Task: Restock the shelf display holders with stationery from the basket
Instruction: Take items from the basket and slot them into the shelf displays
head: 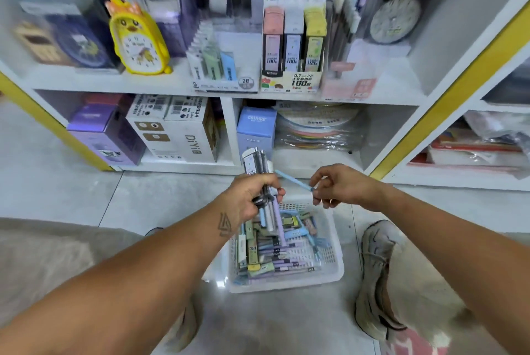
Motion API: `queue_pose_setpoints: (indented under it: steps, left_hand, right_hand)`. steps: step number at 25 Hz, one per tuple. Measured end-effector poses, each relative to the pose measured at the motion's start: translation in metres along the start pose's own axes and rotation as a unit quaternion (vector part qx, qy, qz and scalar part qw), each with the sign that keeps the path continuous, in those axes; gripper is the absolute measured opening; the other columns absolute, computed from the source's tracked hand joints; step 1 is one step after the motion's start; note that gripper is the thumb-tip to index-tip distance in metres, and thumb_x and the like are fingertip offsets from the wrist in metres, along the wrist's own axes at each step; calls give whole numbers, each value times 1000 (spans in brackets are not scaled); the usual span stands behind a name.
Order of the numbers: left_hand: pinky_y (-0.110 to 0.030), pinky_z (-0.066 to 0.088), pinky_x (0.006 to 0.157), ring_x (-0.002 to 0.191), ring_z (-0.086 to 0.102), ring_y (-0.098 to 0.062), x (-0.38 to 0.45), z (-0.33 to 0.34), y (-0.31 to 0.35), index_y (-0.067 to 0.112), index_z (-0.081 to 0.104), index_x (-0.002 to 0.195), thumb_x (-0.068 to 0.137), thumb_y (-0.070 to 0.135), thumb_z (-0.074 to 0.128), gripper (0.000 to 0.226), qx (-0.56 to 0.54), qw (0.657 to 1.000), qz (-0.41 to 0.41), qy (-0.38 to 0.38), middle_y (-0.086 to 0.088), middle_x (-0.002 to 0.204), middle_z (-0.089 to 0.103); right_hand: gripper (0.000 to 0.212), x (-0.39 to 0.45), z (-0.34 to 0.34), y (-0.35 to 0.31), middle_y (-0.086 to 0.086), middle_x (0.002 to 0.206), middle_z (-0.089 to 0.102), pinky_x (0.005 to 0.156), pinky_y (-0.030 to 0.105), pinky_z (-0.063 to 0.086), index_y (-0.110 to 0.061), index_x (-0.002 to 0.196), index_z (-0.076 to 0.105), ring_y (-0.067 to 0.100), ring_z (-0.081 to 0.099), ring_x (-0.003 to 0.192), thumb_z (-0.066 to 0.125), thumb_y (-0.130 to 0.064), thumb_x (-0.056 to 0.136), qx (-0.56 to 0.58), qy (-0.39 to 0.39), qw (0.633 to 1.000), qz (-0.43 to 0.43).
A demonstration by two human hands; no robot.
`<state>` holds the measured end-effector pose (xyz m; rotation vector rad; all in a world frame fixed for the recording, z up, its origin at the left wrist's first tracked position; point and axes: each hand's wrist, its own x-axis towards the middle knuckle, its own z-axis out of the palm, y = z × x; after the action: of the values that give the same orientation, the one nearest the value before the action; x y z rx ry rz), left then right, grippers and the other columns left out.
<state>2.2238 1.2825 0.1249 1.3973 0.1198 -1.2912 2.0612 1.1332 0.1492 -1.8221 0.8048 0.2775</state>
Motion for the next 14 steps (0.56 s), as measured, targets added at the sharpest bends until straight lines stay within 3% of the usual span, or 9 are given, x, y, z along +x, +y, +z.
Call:
queue_pose_setpoints:
  steps: [3,6,11,14]
  left_hand:
    - [-31,57,51,57,68,-31,-37,14,37,-11,62,83,74,-18,63,12,43,998,17,-39,-26,70,65]
    - [-30,57,51,58,70,-29,-71,25,80,-11,63,83,75,-16,64,10,87,993,34,-74,-27,71,68]
    - [-26,56,49,55,68,-23,-114,35,146,-8,62,81,78,-11,61,5,119,984,85,-100,-20,67,67]
    - [-25,57,50,52,65,-21,-127,48,178,-5,63,66,81,-10,56,18,98,981,112,-128,-17,63,65]
  right_hand:
    - [5,-16,-28,-47,10,78,74,60,30,51,-7,96,70,18,59,60,69,-7,91,-82,87,991,-61]
    - [4,-33,-58,-98,12,75,69,60,31,53,-7,91,74,17,59,58,70,-6,90,-91,178,969,-144]
    - [12,-56,-101,-168,8,71,68,58,17,53,-8,92,73,7,64,53,65,1,92,-60,270,931,-239]
    - [11,-67,-129,-188,13,78,67,58,22,56,-3,93,68,15,66,58,68,6,86,37,332,909,-248]
